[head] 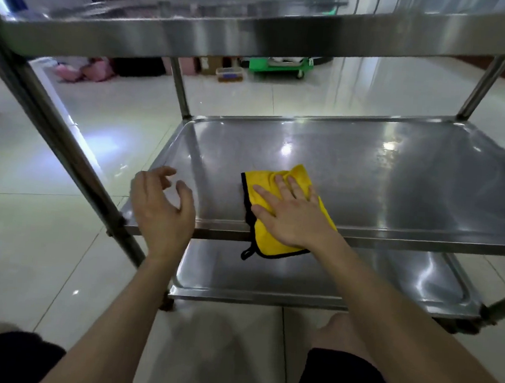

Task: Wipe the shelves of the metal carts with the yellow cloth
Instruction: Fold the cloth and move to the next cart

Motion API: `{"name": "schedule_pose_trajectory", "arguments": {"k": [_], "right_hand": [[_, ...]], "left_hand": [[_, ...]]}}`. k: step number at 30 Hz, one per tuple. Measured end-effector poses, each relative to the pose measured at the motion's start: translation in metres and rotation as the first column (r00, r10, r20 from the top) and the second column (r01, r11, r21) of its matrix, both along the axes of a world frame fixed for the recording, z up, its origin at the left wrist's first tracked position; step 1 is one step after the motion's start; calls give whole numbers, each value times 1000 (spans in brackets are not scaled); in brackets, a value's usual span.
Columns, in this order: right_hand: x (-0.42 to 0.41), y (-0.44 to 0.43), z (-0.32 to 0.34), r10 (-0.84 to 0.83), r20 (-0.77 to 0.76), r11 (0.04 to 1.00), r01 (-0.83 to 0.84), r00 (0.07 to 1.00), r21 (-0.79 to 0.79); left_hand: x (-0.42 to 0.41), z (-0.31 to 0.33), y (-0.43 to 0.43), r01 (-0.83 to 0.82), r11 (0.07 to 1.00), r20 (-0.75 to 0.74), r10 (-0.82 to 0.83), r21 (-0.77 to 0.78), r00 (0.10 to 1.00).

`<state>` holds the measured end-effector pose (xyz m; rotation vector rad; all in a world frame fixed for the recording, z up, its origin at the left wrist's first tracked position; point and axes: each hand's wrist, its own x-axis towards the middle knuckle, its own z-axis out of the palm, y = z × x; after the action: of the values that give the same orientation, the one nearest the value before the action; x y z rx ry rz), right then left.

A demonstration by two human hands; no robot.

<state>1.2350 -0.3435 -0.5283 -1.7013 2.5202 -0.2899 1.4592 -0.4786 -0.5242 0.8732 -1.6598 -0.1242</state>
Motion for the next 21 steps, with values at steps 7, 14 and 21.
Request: {"name": "schedule_pose_trajectory", "arguments": {"k": [7, 14, 21], "right_hand": [[0, 0, -2, -16, -35, 1000, 16, 999, 0], [33, -29, 8, -24, 4, 998, 24, 1000, 61], [95, -150, 8, 178, 14, 982, -178, 984, 54]], "left_hand": [[69, 13, -41, -185, 957, -343, 256, 225, 904], [74, 10, -54, -7, 919, -268, 123, 393, 955], [81, 9, -54, 10, 923, -224, 82, 384, 971]]}}
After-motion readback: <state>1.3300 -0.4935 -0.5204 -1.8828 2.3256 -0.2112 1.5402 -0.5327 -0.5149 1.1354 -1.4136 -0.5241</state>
